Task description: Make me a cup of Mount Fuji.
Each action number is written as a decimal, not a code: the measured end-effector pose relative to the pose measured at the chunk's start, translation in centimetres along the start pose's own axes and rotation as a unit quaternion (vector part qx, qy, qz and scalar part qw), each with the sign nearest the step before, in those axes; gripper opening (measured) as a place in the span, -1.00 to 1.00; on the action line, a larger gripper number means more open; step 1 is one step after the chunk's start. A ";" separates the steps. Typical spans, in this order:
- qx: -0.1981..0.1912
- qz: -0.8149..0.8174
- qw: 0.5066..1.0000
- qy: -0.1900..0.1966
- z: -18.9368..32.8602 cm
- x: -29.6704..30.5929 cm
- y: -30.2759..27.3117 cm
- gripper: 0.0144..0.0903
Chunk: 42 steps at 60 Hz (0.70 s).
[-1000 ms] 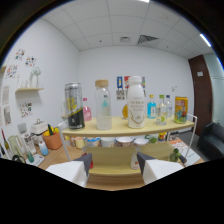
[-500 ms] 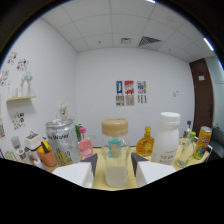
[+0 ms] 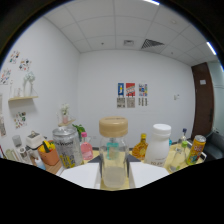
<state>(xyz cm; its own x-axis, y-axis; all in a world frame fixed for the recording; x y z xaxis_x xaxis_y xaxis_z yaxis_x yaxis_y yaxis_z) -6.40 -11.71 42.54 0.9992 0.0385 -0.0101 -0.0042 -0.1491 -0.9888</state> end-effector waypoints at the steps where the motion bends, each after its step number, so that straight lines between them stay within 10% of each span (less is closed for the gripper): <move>1: 0.003 -0.002 1.000 -0.002 -0.5 0.0 -0.3 -0.39; 15: 0.031 0.005 0.999 -0.024 -7.8 0.6 0.8 -0.39; 42: -0.061 0.000 0.998 -0.018 -9.7 -0.5 26.0 -0.40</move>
<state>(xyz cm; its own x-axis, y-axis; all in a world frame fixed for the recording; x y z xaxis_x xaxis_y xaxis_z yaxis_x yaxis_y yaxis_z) -6.59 -25.17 18.24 0.9971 0.0745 -0.0167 0.0038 -0.2679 -0.9634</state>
